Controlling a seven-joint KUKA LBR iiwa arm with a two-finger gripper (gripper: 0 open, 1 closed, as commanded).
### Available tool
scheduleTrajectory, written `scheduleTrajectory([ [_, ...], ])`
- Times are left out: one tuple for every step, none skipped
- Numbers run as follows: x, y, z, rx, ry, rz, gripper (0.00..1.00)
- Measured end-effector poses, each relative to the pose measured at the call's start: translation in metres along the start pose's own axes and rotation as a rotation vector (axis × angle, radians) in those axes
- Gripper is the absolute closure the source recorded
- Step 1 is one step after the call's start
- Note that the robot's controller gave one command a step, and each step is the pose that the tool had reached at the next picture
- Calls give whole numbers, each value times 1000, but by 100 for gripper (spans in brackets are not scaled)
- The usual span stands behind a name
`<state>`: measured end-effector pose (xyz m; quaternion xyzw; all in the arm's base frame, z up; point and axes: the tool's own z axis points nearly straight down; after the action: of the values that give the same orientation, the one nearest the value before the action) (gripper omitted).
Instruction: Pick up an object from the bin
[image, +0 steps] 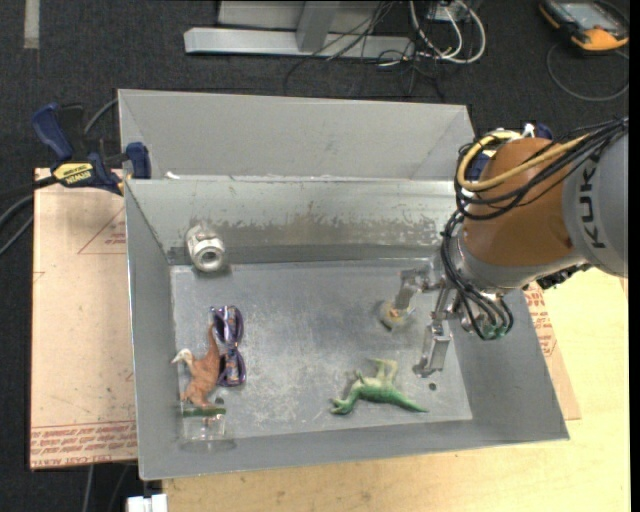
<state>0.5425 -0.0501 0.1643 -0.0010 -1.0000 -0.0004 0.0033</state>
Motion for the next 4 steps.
scheduleTrajectory([
  [-2, 0, -5, 1, -8, -2, 0],
  [15, -11, 80, 0, -6, -81, 0],
  [50, -18, 87, 0, -12, -26, 0],
  [41, 21, 94, -1, -8, 53, 0],
])
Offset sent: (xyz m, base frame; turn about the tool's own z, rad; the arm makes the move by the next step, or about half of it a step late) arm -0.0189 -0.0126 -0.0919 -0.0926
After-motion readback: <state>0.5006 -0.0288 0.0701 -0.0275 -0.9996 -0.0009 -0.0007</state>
